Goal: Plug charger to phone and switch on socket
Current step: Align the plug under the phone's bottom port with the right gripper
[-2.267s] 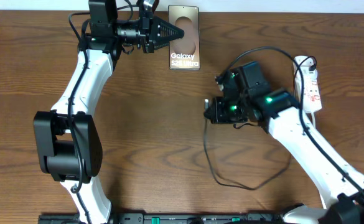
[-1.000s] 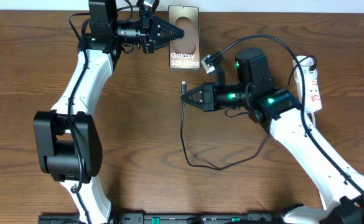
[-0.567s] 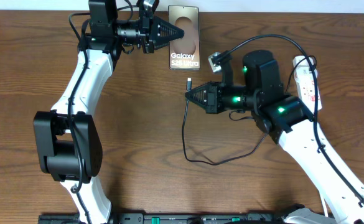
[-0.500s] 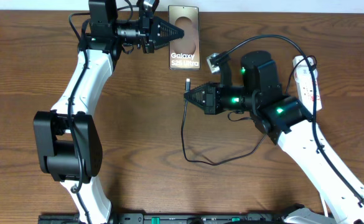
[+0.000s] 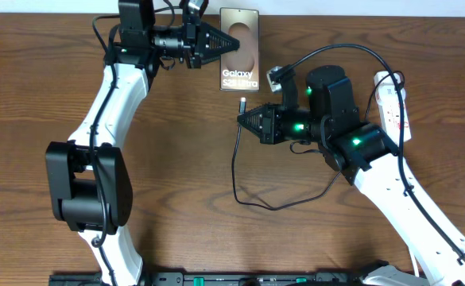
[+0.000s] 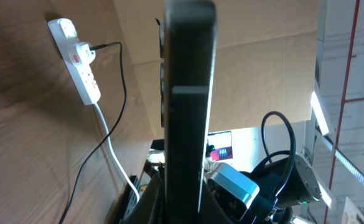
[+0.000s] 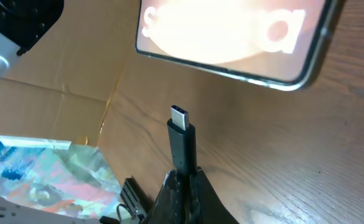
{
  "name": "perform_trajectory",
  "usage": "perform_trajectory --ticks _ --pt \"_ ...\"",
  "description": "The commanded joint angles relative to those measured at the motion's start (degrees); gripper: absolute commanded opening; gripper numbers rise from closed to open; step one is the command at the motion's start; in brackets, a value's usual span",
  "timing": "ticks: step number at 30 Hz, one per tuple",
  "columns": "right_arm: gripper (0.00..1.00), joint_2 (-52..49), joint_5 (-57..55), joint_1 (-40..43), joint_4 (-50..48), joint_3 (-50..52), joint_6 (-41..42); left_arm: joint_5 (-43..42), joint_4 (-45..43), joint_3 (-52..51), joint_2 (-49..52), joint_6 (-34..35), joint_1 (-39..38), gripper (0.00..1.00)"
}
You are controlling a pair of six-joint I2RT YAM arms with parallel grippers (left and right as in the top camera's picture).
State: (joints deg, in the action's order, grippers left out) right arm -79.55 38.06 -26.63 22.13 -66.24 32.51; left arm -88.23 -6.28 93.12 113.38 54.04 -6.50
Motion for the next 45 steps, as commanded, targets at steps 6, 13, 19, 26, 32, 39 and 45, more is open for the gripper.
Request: perform_trajectory --ticks 6,13,19,26,32,39,45 --pt "0.01 0.04 -1.51 -0.52 1.01 -0.42 0.7 -1.81 -0.55 0.48 -0.35 -1.9 -0.44 0.07" --pt "0.01 0.04 -1.55 -0.55 1.05 -0.42 0.94 -1.81 -0.55 0.48 -0.35 -1.92 -0.46 0.07" --pt "0.01 -0.59 -1.7 -0.57 0.94 -0.42 1.36 -1.81 -0.55 0.48 -0.35 -1.92 -0.5 0.07" --pt "0.01 -0.61 -1.46 -0.7 0.61 -0.42 1.33 -1.81 -0.52 0.48 -0.35 -2.62 -0.9 0.07" --pt "0.01 -0.61 0.02 -0.74 -0.57 -0.42 1.31 -1.81 -0.52 0.48 -0.35 -2.8 -1.25 0.08" --pt "0.01 -1.16 -1.05 -0.79 1.22 -0.42 1.31 -1.81 -0.5 0.48 -0.35 -2.8 -1.25 0.07" --pt "0.01 -1.46 -1.27 -0.79 0.94 -0.42 1.31 -1.81 -0.5 0.48 -0.35 -2.8 -1.25 0.07"
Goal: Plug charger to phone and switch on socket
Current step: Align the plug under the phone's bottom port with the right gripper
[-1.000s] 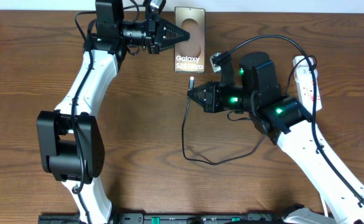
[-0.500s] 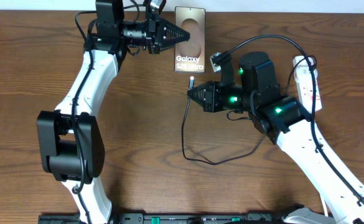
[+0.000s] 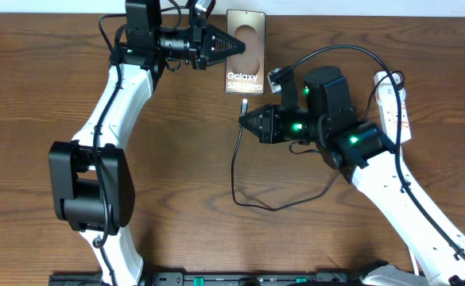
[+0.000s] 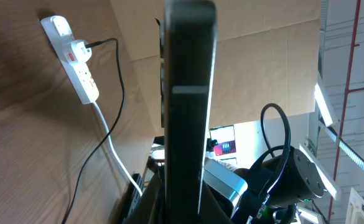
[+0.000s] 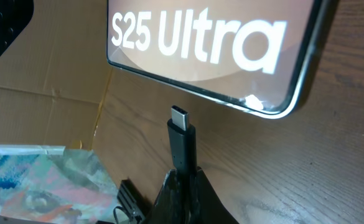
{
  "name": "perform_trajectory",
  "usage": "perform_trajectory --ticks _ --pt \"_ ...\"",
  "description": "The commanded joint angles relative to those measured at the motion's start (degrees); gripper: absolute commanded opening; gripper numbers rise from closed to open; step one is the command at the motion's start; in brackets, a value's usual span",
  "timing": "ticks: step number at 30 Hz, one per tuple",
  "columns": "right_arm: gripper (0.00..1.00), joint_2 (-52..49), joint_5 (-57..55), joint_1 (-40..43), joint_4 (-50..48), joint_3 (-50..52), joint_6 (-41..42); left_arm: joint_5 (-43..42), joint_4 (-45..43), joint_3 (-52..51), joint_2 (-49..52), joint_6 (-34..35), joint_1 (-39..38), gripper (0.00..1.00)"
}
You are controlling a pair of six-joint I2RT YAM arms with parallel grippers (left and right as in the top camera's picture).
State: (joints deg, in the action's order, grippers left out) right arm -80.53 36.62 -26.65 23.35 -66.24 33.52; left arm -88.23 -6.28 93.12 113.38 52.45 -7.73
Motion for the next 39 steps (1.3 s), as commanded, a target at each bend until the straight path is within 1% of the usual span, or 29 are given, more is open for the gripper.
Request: perform_trajectory --ticks 1,29,39 --pt "0.01 -0.48 0.17 -0.76 -0.42 -0.42 0.31 -1.81 -0.5 0.48 -0.35 -1.2 -0.02 0.07" --pt "0.01 -0.46 1.46 -0.76 0.04 -1.73 0.07 -1.81 -0.48 0.48 -0.35 -2.69 -0.02 0.07" --pt "0.01 -0.48 -0.13 -0.76 2.14 -1.99 -1.44 -1.81 -0.48 0.48 -0.35 -2.69 -0.02 0.07"
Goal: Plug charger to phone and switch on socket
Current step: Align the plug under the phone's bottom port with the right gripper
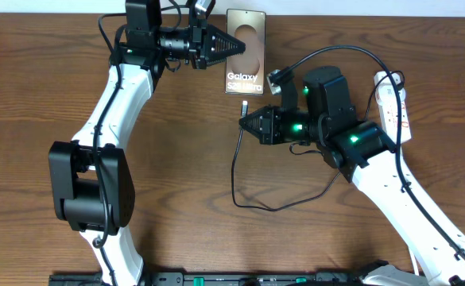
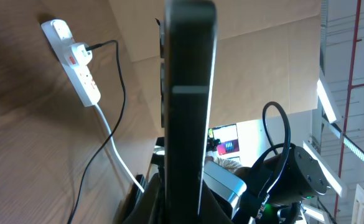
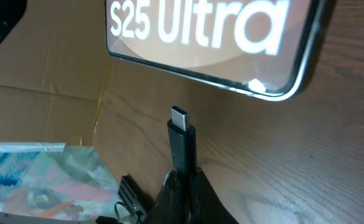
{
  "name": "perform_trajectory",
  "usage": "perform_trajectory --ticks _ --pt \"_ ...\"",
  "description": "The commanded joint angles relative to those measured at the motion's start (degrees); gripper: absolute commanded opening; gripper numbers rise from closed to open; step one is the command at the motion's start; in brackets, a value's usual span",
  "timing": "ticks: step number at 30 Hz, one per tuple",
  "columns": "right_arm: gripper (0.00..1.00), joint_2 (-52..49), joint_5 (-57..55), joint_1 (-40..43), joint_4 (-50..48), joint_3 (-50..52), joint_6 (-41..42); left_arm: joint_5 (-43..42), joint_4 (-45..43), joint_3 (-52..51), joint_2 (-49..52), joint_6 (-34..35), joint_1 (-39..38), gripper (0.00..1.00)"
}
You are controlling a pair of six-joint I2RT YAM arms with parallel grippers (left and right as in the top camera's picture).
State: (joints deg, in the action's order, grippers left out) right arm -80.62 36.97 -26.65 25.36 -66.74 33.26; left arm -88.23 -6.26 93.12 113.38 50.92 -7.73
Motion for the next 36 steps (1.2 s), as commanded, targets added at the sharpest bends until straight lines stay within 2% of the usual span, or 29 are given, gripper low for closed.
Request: perform_trajectory --ticks 1,36 --pt "0.01 -0.39 -0.61 -0.76 0.11 -1.49 -1.18 -1.81 -0.5 0.48 -0.35 -1.16 -0.02 0.07" --pt "0.01 -0.39 -0.66 -0.76 -2.71 -1.9 -0.92 -1.81 -0.5 0.48 -0.35 -1.16 -0.02 0.07"
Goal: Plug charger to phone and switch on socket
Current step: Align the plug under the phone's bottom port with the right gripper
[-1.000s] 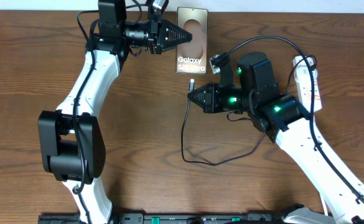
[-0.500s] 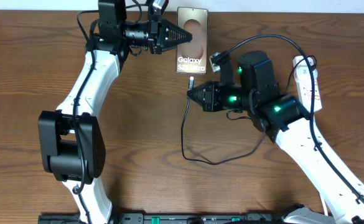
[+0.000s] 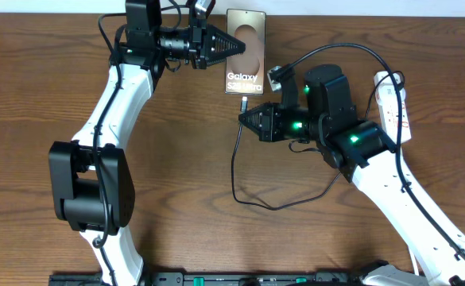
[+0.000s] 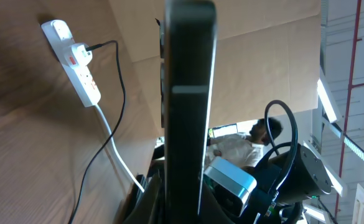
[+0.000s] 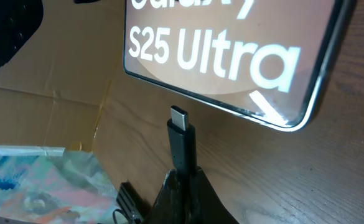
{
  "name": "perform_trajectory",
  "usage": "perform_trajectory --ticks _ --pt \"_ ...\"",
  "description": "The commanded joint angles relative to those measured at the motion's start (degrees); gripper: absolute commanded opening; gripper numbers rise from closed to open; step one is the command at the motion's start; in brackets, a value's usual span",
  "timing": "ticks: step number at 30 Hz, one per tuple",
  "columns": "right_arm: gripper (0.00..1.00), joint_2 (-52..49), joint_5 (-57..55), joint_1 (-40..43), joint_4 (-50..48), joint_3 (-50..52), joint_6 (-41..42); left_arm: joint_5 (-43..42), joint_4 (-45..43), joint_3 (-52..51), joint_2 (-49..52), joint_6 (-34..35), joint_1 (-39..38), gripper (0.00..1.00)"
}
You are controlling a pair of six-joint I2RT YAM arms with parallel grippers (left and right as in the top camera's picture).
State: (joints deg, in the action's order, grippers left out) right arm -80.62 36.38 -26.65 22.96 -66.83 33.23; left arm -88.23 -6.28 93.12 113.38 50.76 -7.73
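The phone [image 3: 244,51], screen lit with "Galaxy S25 Ultra", lies at the table's far edge. My left gripper [image 3: 230,45] is shut on its left side; in the left wrist view the phone [image 4: 190,93] shows edge-on between the fingers. My right gripper [image 3: 245,117] is shut on the black charger plug [image 5: 182,140], which points at the phone's bottom edge [image 5: 231,93]. The metal tip stops just short of that edge. The white socket strip [image 3: 394,99] lies at the right with the charger's adapter plugged in.
The black charger cable [image 3: 252,195] loops on the wooden table between the right arm and the middle. The strip's white lead runs off along the right arm. The strip [image 4: 76,59] with its red switch shows in the left wrist view.
In the right wrist view the phone's bottom edge sits lower and nearer the plug tip, with more of the screen text showing. The left gripper and phone look unchanged from above.
At first my left gripper held the phone a little further left, and my right gripper held the plug below it. The phone then stood slightly to the right, over the plug. Since then the plug tip has closed on the phone's bottom edge.
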Motion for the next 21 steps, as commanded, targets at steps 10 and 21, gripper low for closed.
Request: perform_trajectory --ticks 10,21 --pt "0.01 -0.39 -0.11 -0.76 -0.68 -1.81 -0.9 -1.81 -0.48 0.48 -0.35 -1.01 -0.02 0.07" --pt "0.01 -0.42 -1.22 -0.76 0.04 -1.81 -0.87 -1.81 -0.48 0.48 -0.35 -1.01 -0.02 0.07"
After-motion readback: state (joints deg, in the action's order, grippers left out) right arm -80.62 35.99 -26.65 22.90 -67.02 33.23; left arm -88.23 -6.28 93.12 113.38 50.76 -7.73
